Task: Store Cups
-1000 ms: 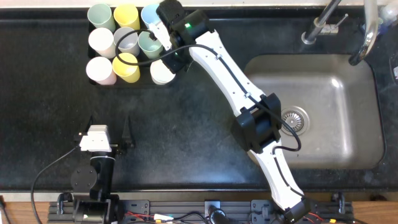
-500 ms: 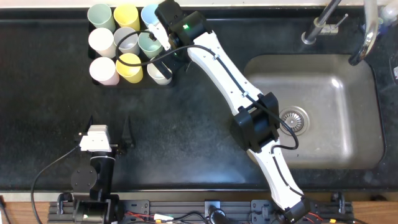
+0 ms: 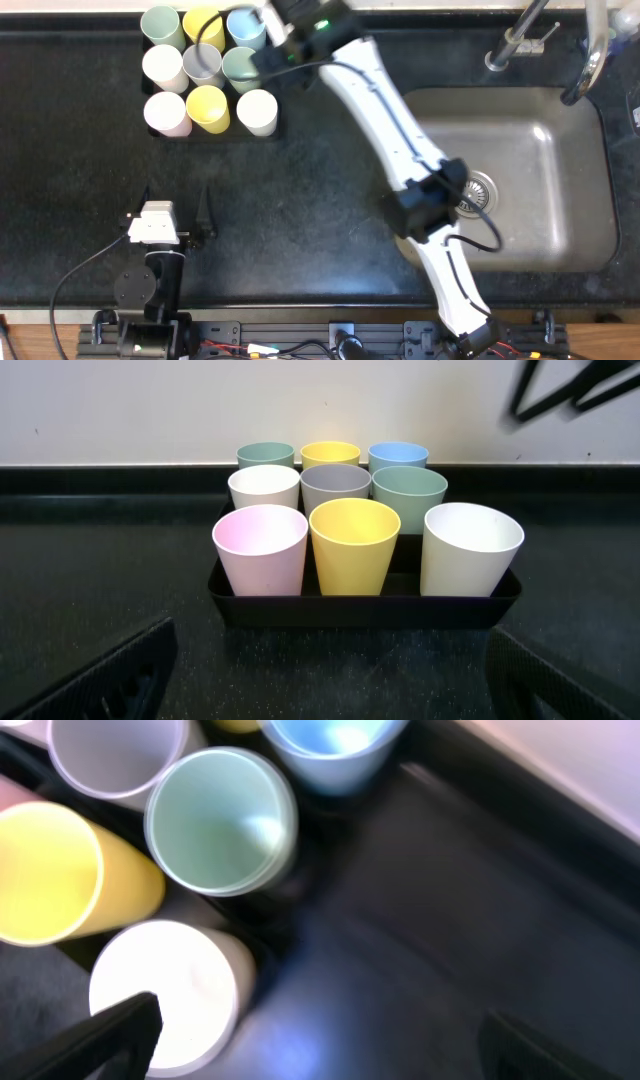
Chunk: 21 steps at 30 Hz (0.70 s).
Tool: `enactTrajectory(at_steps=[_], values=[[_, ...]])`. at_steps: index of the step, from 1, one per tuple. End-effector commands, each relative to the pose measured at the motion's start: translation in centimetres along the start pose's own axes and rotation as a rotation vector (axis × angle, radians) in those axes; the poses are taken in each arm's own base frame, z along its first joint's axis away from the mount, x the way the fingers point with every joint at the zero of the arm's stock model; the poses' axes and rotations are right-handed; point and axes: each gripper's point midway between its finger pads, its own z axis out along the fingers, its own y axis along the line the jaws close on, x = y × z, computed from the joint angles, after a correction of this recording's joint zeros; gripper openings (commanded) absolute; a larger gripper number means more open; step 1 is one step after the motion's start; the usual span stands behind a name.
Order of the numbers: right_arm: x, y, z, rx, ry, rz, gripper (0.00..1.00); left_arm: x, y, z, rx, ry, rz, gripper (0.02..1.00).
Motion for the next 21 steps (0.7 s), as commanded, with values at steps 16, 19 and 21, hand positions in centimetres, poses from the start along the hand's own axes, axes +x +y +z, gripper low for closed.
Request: enactTrajectory(at_steps=[16,19,21], values=[[18.3,-11.4,-24.9,0.275,-0.126,0.431,0.996,0.0,-0.2,0.0,0.011,-0.004,-0.014,0.998],[19.8,-12.6,-24.2,0.426,-0.355,0.391,0.998,0.0,-0.2,0.0,0.011,-0.004,-0.014,0.998],[20.1,-13.2,-24.1,0.505,-0.566,0.354,0.998,0.0,-0.2,0.0,0.011,-0.004,-0.015,0.998]])
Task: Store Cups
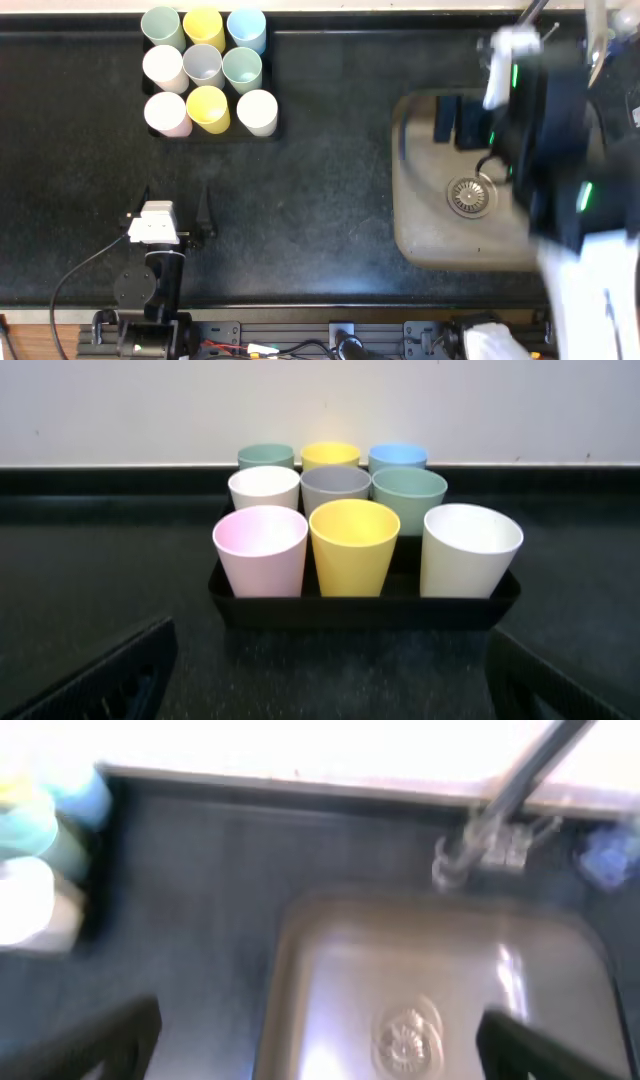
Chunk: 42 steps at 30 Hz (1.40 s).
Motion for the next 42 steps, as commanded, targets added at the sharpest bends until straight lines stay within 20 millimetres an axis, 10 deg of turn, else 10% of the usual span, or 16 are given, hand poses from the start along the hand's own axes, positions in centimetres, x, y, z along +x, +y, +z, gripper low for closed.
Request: enactTrajectory(at_steps=[1,7,19,32,42], values=[[3.0,-1.7,0.0,0.097,-0.301,-0.025,0.998,0.0,-0.2,0.0,0.011,-0.003,-0.014,0.998],[4.4,-1.9,-1.5,0.108,-0.791,-0.047,0.998,0.0,-0.2,0.0,0.011,-0.003,-0.014,0.998],[15.3,-2.1,5.7,0.109,-0.594,-0.08,0.998,0.0,-0.2,0.0,0.011,-0.003,-0.014,0.998],[18.1,-3.3,4.7,0.141,-0.578,-0.07,0.993,0.0,-0.2,0.0,0.011,-0.002,-0.015,0.998],[16.6,-3.2,2.9,0.137,-0.677,-0.056,0.996,0.0,-0.2,0.0,0.011,-0.003,-0.015,0.998]])
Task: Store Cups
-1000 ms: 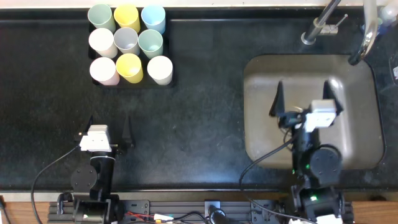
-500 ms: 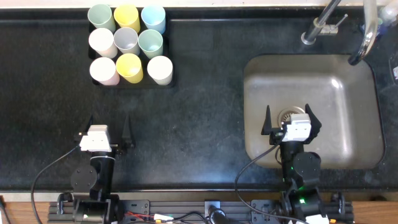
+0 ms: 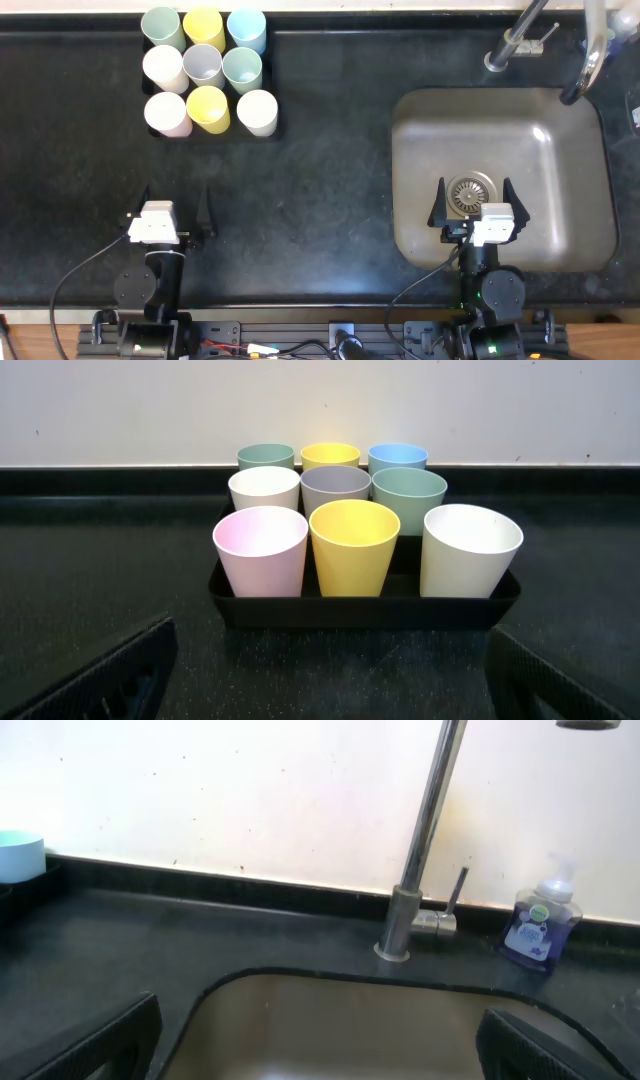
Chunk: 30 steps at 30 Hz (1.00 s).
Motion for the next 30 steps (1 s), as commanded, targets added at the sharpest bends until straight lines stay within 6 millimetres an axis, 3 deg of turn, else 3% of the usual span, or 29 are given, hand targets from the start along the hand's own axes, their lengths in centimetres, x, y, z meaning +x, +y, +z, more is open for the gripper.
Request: enactTrajectory(at_steps=[1,26,30], values=[[0.4,-0.2,0.0,0.012,0.003,-0.003,0.996,0.0,-0.2,0.0,0.011,-0.003,-0.014,0.998],[0.4,-0.5,0.0,0.024,0.003,-0.003,0.998,0.0,-0.2,0.0,0.011,-0.003,-0.014,0.998],[0.5,-1.3,0.0,0.056,0.006,-0.003,0.998,0.0,-0.2,0.0,0.011,-0.003,-0.014,0.996]])
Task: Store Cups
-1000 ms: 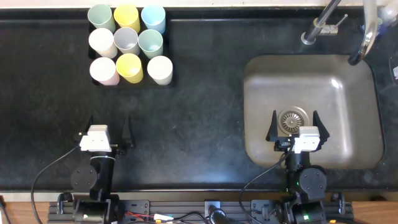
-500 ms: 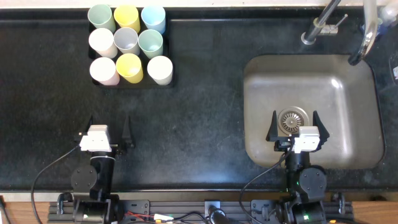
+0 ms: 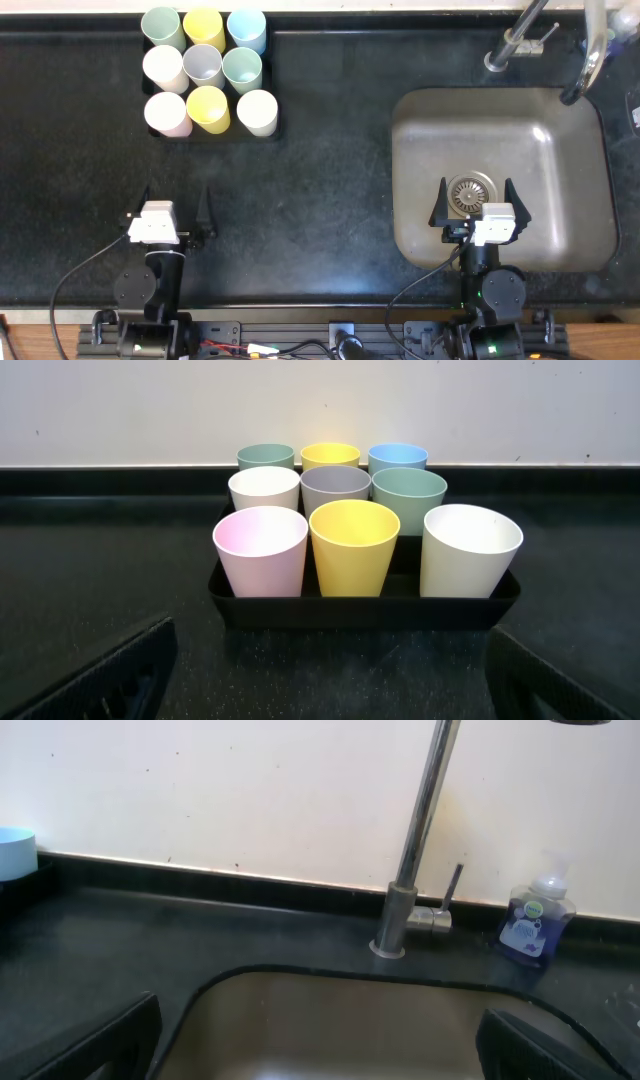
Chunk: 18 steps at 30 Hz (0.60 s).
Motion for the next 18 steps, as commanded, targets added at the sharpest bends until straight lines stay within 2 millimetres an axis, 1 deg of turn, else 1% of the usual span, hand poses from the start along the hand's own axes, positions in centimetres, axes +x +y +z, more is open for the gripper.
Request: enactTrajectory(at_steps=[1,7,13,18], values=[[0.4,-1.2,0.0,0.052,0.003,-0.003,0.998,0.0,-0.2,0.0,0.011,-0.003,-0.014,0.998],[0.4,-1.4,0.0,0.061,0.004,-0.003,0.996,0.0,-0.3,0.0,0.011,-0.003,-0.014,0.998],[0.5,-2.6,0.0,0.109,0.008,-0.004,0.996,0.0,-0.2,0.0,0.011,-0.003,-0.014,0.998],[0.5,-2.6,0.0,0.11,0.009,-0.004,0.998,0.0,-0.2,0.0,0.011,-0.003,-0.014,0.998]])
